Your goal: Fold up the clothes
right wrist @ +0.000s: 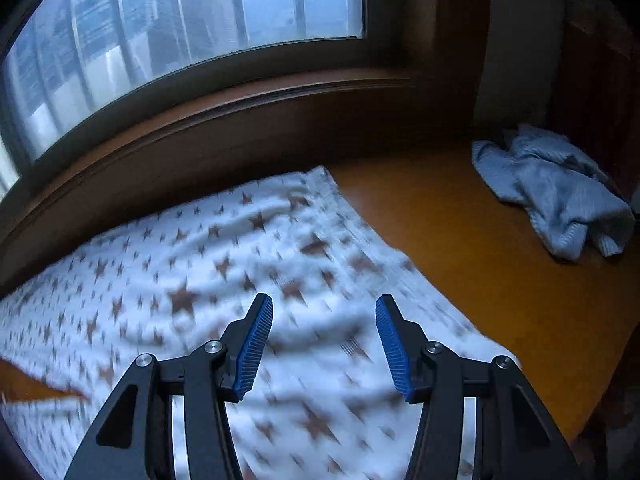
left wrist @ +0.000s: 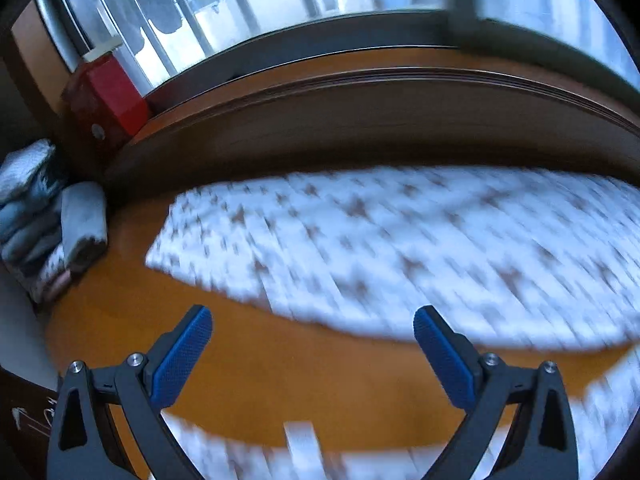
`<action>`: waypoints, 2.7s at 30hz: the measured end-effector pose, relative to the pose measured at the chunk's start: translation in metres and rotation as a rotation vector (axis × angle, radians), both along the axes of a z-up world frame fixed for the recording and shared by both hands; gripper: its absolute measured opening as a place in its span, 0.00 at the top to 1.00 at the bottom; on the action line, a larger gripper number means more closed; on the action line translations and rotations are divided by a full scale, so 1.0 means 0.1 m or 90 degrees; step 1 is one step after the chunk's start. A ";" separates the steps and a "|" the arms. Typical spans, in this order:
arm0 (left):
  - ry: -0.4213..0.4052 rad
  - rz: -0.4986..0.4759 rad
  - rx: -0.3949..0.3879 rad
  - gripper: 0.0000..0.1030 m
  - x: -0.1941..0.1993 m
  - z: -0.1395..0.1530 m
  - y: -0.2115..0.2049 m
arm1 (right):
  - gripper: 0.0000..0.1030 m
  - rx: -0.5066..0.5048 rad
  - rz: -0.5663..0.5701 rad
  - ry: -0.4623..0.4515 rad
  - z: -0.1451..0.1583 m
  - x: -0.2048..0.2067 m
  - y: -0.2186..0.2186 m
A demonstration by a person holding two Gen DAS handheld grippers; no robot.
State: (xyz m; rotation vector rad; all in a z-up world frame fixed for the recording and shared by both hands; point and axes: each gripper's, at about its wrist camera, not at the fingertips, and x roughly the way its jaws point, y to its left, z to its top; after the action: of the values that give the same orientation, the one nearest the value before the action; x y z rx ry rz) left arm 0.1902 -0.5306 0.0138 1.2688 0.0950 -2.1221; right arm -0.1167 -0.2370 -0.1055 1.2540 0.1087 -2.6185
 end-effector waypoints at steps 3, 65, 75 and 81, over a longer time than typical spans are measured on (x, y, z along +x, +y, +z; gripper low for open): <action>-0.006 -0.028 0.024 0.00 0.37 -0.01 0.47 | 0.49 0.025 0.002 0.005 -0.05 0.20 0.20; 0.071 -0.415 0.031 0.01 0.66 -0.41 3.24 | 0.77 0.157 0.606 0.137 -0.28 2.28 -0.33; 0.078 -0.422 -0.035 0.01 0.50 -0.51 3.38 | 0.96 0.035 0.611 0.063 -0.09 2.07 -0.26; 0.056 -0.415 -0.027 0.64 0.39 -0.59 3.38 | 0.97 0.051 0.641 0.077 -0.09 2.10 -0.22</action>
State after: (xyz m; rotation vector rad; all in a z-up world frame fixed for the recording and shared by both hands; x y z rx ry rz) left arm 0.2292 -0.1921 -0.0448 1.2981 -0.3730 -2.7047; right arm 0.0934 -0.2587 -0.1143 0.7433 0.6724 -1.7977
